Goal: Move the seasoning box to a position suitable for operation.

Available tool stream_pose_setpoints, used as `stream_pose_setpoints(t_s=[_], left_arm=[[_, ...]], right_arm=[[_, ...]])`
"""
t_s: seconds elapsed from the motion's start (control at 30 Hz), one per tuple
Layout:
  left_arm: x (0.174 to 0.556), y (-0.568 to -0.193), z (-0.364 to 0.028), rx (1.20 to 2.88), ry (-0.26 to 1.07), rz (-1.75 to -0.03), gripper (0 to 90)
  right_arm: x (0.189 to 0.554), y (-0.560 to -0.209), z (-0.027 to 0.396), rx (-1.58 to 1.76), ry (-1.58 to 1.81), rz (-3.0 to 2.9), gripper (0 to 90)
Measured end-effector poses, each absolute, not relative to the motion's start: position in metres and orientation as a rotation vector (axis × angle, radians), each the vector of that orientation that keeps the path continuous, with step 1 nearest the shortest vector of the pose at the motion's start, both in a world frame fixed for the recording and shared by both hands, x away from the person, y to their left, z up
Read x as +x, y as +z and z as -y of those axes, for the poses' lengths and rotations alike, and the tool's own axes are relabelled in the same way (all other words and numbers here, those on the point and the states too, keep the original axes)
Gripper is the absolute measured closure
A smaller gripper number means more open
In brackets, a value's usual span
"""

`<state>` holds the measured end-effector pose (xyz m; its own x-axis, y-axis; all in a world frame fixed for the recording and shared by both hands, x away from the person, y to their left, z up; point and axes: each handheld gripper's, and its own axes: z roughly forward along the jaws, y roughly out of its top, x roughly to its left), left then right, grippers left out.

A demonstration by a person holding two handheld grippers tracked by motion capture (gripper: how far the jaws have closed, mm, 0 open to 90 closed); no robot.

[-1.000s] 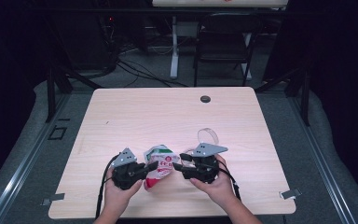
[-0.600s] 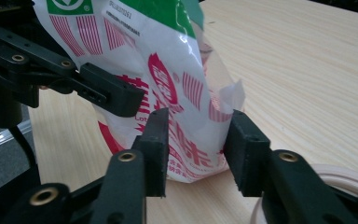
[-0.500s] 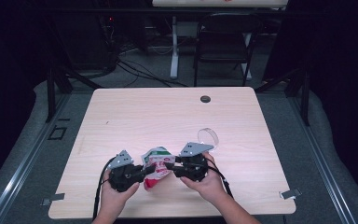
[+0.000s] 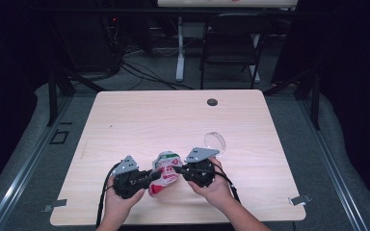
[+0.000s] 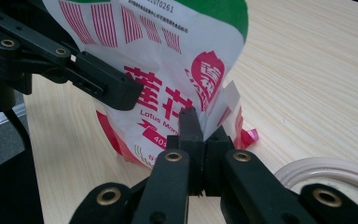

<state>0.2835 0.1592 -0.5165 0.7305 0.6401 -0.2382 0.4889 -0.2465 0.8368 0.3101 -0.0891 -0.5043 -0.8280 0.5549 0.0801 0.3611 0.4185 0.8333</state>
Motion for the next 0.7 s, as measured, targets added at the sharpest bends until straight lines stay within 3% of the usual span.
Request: stream_pose_setpoints(t_s=[0.27,0.43,0.57,0.7], left_arm=[[0.283,-0.513,-0.164,1.877,0.19,-0.866,79.8],[0.283,-0.518,-0.161,1.87,0.237,-0.864,58.7],[0.28,-0.522,-0.156,1.89,0.25,-0.852,49.9],[0.274,-0.534,-0.154,1.922,0.209,-0.875,47.7]], right_arm=[[0.307,-0.502,0.088,0.804,1.367,-2.436,90.0],[0.303,-0.5,0.089,0.804,1.368,-2.428,90.0],[0.301,-0.499,0.093,0.813,1.364,-2.421,90.0],[0.301,-0.502,0.097,0.823,1.381,-2.423,90.0]])
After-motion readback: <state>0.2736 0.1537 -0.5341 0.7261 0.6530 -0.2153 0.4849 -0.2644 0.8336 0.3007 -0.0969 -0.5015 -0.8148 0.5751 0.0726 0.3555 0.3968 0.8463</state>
